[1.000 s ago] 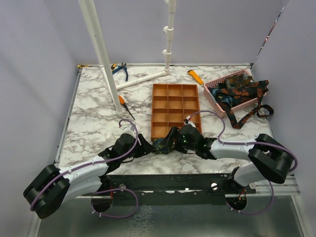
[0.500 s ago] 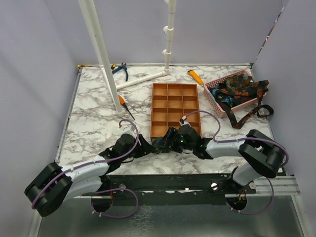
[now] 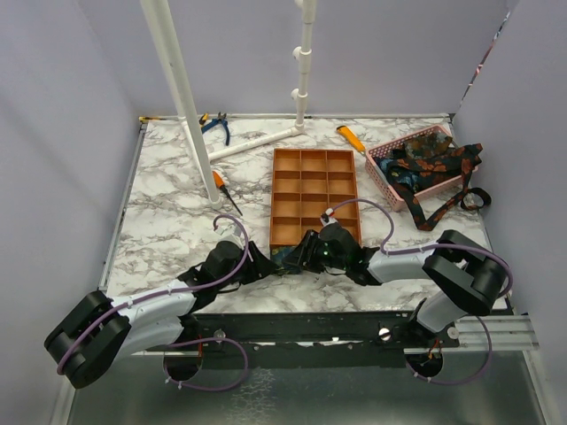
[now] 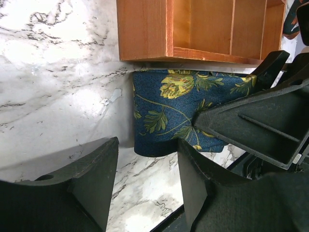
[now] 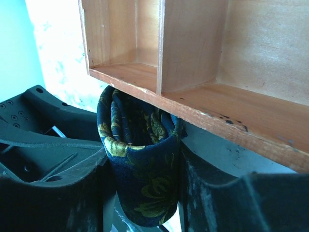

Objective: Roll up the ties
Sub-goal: Pick up the tie at the center of the board.

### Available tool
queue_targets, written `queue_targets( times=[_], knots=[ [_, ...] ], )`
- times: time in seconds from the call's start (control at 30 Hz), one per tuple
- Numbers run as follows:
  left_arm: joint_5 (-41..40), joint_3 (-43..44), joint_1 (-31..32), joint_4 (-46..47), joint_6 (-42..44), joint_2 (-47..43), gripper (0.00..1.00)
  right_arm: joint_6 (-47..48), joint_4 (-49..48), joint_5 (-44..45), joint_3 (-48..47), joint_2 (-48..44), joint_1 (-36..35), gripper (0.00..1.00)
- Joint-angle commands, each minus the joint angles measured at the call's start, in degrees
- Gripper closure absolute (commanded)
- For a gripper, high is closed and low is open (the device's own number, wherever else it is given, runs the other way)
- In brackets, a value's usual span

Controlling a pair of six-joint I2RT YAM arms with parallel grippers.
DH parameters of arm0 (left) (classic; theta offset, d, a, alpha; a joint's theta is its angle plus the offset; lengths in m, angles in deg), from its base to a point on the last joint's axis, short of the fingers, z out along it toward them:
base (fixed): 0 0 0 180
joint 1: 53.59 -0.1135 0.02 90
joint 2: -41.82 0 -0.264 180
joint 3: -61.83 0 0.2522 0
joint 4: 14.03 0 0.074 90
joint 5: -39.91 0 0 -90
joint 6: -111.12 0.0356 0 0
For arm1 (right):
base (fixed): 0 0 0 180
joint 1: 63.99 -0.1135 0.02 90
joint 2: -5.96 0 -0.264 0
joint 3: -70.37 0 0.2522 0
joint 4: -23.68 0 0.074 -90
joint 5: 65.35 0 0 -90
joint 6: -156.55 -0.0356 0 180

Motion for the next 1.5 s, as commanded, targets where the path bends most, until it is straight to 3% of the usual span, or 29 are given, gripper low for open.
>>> queue_targets(
  times=[0.0,0.33,0.6,0.87,1.03,1.13,1.37,1.47],
  knots=[
    [1.34,-1.08,-0.29,1.27,-0.47,0.00,0.47,0.74,-1.35,-1.52,1.25,1.23,-0.39,0.59],
    [3.04,-1.01,-0.27,0.43,-1.78,-3.32,0.47,2.32,-1.81,-2.54,1.43,-2.11,-0.61,0.99],
    [2.39,3.89,-0.27,-10.82,-1.45,-14.41,0.46,5.73,10.10,-1.47,0.40,-16.72,-0.67,1.00],
    [-1.71,11.99,-0.60,-20.92,1.67,-21.44,0.44,12.37,37.33,5.59,-6.22,-36.78,1.51,1.00],
    [-6.46,18.21,-0.71,-24.68,7.17,-18.30,0.42,19.12,59.50,15.14,-17.72,-42.39,2.86,1.00],
    [-8.37,21.14,-0.85,-24.89,10.31,-14.94,0.41,21.69,67.99,21.63,-22.99,-42.92,3.02,1.00],
    [-12.66,26.96,-0.80,-25.47,18.06,-3.41,0.37,23.11,77.63,30.60,-29.65,-39.26,4.24,1.00],
    [-12.97,29.51,-0.93,-26.12,19.71,1.88,0.34,24.99,77.56,29.43,-30.96,-36.82,7.10,1.00]
  ],
)
